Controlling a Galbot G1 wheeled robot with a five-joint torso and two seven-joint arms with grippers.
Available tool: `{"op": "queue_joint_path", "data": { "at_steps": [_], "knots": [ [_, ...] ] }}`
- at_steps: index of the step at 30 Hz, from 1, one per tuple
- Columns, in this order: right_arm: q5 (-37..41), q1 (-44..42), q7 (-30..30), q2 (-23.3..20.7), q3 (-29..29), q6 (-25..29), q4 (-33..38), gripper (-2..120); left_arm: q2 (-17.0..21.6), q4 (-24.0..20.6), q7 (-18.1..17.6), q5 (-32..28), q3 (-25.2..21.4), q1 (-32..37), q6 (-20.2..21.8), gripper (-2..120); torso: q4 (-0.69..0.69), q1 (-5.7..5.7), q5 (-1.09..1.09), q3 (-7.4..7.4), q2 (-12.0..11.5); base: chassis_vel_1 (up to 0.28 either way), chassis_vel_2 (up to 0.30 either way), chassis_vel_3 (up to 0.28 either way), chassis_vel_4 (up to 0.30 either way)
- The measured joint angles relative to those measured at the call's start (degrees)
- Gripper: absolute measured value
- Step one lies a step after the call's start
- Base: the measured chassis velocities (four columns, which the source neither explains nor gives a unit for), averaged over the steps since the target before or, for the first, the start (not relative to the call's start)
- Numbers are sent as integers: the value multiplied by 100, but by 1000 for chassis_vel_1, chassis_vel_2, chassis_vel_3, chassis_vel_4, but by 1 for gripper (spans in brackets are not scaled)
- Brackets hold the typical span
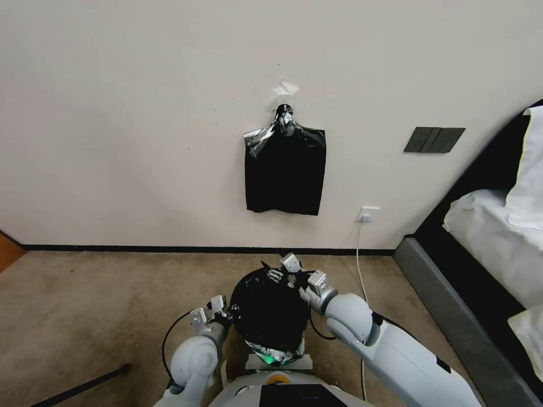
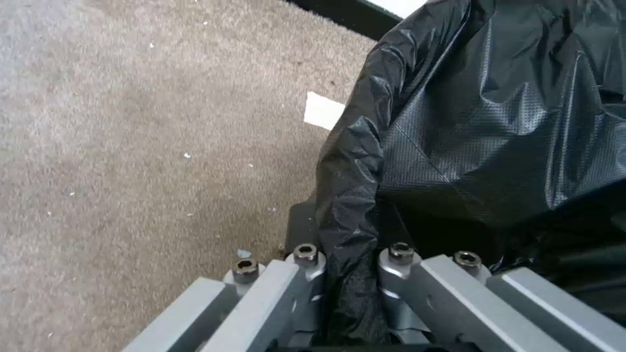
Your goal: Place a trash bag onto the trash bin.
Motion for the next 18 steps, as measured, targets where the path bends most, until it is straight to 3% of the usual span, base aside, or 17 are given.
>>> {"op": "queue_joint_path", "data": {
  "at_steps": [18],
  "knots": [
    [-41,-60,-59,39,-41,17,-77,100,26,-176,115,133,-6,1,-16,64,-1,1,-2,0,0,0,0,0,0]
  ]
}}
